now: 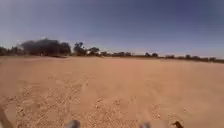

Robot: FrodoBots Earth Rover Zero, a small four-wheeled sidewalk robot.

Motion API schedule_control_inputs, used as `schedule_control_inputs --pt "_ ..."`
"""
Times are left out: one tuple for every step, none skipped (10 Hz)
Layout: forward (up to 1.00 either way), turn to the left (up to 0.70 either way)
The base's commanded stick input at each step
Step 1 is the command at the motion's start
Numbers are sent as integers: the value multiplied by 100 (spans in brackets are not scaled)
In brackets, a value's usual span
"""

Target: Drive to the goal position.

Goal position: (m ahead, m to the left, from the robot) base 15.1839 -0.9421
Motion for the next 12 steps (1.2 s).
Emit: schedule_control_inputs --pt "50 -1" --pt "50 -1" --pt "50 -1" --pt "50 -1" --pt "50 -1" --pt "50 -1" --pt "50 -1" --pt "50 -1" --pt "50 -1" --pt "50 -1" --pt "50 -1" --pt "50 -1"
